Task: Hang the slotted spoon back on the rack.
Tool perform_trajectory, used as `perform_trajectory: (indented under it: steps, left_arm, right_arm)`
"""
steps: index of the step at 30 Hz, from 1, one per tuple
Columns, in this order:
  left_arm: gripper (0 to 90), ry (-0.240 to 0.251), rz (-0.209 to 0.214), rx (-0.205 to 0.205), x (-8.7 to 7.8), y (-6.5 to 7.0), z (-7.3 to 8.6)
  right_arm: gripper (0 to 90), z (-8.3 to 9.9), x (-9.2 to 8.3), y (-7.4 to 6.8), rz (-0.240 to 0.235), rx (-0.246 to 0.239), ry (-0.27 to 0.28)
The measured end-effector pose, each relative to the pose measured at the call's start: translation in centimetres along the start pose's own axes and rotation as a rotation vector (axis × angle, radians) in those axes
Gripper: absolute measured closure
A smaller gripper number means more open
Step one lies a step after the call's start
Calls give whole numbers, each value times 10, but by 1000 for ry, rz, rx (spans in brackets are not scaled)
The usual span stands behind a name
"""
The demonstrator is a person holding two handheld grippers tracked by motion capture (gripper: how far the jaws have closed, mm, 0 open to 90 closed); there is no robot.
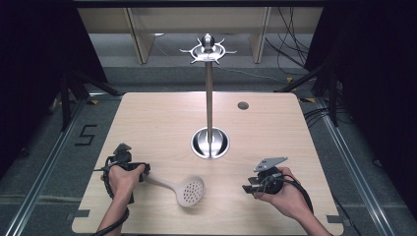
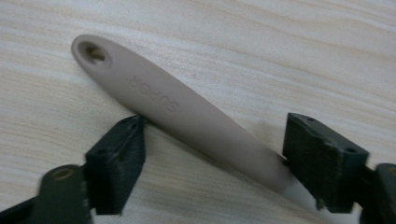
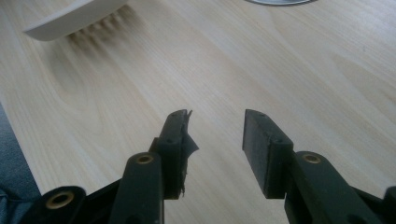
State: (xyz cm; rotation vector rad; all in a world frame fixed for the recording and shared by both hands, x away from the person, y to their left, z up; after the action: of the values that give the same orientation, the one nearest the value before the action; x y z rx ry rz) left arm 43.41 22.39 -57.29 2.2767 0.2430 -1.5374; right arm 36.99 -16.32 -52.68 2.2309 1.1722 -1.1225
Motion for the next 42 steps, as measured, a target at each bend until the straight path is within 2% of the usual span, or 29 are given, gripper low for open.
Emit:
perform_trajectory:
  steps: [2,3,4,5,7,8,9,10,11,13,14,17,22,23,25,26,27,29,31,35,36,37,38,39,40,42]
  left_arm:
    - [300,-5,8,13,0,1,0]
    - [314,-41,1,65,-3,-2,2]
    - [332,-12,5,35,-1,2,0]
    - [347,-35,-1,78,-2,-1,1]
    - [408,-52,-9,97,-3,0,2]
    - [418,-51,-15,124,-3,0,1]
    - [436,-51,-15,124,-3,0,1]
    - [436,-79,-12,153,-4,0,3]
    - [460,-84,0,153,-4,2,3]
    - [516,-108,5,205,-5,4,4]
    - [535,-82,-6,197,-2,7,3]
    - [585,-97,-9,253,-2,11,5]
    - [647,-95,-6,319,-1,21,10]
    - [661,-98,-6,329,-1,23,11]
    - [696,-105,6,367,-2,29,13]
    - [703,-105,6,367,-2,29,13]
    - [705,-102,8,410,-2,32,15]
    - [706,-97,9,412,-1,32,15]
    - [707,-73,44,434,-3,37,17]
    - [707,-46,72,456,-9,39,17]
    - [707,-45,95,463,-12,41,18]
    - [707,-36,115,460,-14,42,18]
    - [707,-31,114,436,-17,43,20]
    - [706,-12,128,435,-19,44,20]
    - [706,-2,151,469,-22,44,19]
    - [707,25,183,473,-27,45,19]
  right_arm:
    - [611,0,0,-1,-6,1,-2]
    - [612,0,0,-1,-8,5,-5]
    - [612,1,0,-1,-8,5,-6]
    - [612,1,0,-1,-9,6,-7]
    - [613,1,0,-1,-9,9,-9]
    - [613,1,0,-2,-13,11,-9]
    - [613,1,0,-2,-13,11,-9]
    - [613,1,0,-2,-14,11,-10]
    - [614,1,0,-2,-14,10,-10]
    - [614,1,0,-2,-15,9,-11]
    - [614,1,0,-2,-15,9,-11]
    - [615,1,0,-2,-17,11,-11]
    - [615,1,2,1,-6,-15,4]
    - [615,2,0,-2,-16,13,-12]
    - [615,2,0,-1,-14,11,-11]
    - [615,2,0,-1,-14,11,-11]
    - [615,2,1,0,-8,-3,-7]
    - [615,2,0,-1,-11,8,-8]
    - [615,0,1,-1,-12,16,9]
    - [614,0,1,0,-9,14,11]
    - [614,0,1,0,-9,14,11]
    - [613,0,1,0,-8,13,13]
    - [613,0,1,0,-3,10,15]
    - [612,0,0,1,2,-4,14]
    - [612,0,0,1,2,-4,14]
    - [612,-1,-2,0,0,5,15]
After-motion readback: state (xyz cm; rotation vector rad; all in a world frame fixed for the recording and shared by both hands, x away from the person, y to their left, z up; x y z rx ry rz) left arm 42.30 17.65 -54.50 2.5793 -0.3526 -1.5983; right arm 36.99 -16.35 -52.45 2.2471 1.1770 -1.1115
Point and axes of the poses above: each handheld gripper's, and its own axes: x roughly forward along the jaws, z roughly out of its underside, y roughly to its right, the point moved 9 cm from there along x, roughly forward along the jaws, and after that the axes turned 8 degrees about -x, right-handed, at the moved point
